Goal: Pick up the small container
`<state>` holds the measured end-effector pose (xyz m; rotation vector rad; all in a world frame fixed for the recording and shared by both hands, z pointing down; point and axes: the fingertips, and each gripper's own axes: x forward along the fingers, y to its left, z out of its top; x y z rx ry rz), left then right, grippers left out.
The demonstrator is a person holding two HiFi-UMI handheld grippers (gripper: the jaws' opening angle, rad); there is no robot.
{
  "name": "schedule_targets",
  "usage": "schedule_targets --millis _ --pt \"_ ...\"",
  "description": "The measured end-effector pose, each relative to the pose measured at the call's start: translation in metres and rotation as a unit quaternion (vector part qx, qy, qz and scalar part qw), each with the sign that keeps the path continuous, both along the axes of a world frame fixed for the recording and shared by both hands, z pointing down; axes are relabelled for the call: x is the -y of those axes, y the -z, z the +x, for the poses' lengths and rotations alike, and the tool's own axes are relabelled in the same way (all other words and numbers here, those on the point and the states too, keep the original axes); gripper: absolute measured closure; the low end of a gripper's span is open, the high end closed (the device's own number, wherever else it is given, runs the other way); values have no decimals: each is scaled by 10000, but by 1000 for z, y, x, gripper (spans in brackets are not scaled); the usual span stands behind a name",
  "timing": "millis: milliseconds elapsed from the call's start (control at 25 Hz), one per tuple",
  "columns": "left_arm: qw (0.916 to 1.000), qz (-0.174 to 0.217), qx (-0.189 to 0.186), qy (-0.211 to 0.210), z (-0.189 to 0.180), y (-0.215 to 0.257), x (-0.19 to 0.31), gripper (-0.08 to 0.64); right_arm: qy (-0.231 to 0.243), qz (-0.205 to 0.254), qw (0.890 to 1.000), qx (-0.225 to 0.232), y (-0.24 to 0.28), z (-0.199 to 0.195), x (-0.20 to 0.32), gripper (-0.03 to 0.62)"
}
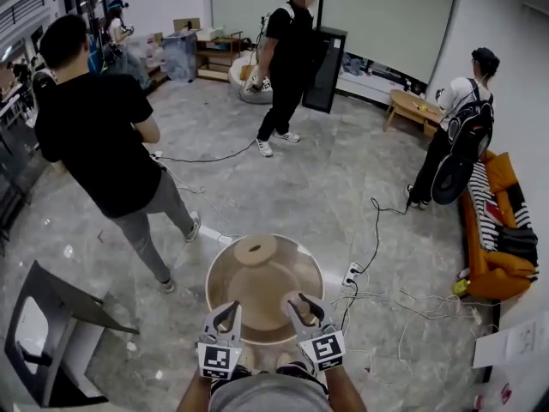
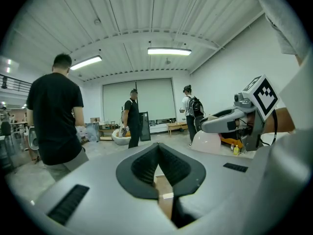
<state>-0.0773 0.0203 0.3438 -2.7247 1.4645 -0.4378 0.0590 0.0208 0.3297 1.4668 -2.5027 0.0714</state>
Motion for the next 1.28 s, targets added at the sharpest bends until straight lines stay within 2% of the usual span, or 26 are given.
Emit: schedule_targets --millis 1280 --pt "9998 -77 10 -188 6 -2 10 543 -61 -86 9999 -71 -6 -2 4 476"
